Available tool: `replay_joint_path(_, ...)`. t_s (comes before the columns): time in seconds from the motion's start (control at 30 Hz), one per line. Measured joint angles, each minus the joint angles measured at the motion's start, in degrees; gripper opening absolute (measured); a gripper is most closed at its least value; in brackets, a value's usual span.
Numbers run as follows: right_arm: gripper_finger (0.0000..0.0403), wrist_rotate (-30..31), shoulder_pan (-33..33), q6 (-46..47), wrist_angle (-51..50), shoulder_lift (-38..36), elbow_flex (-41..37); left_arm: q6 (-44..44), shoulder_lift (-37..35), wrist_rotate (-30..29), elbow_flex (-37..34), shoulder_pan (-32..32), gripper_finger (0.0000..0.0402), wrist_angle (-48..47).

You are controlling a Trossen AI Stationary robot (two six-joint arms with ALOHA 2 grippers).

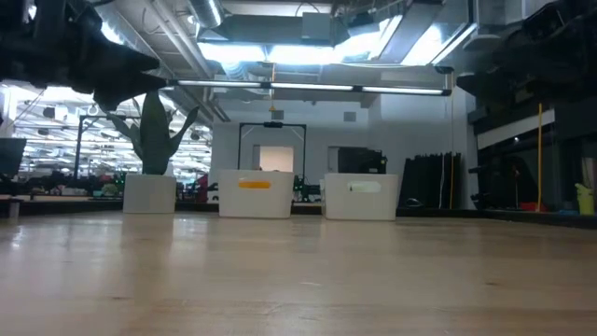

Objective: Pick and place medicine bottles into bin by pill shape (circle, oval)
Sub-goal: Return to Home Position

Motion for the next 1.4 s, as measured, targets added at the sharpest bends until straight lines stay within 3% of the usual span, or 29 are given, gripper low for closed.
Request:
replay_joint_path(0.2,0.031,0.0,0.0,0.0,0.0,0.0,0.0,-2.5,-5.6,4.8,-0.5,2.9,0.0244,-5.9)
replay_joint_path(0.97,0.031,0.0,-0.1,-0.2,-0.1,-0.4,0.0,-2.7,-5.8,4.9,-0.5,3.2,0.0244,-8.3)
replay_joint_path(1.23,0.031,-0.5,-4.0,1.1,-4.7,-10.2,0.0,-2.7,-5.8,4.9,-0.5,3.2,0.0244,-8.2)
replay_joint_path(1.4,0.031,-6.3,-5.3,1.6,-13.7,-18.0,0.0,-2.7,-5.8,4.9,-0.5,3.2,0.0244,-8.2)
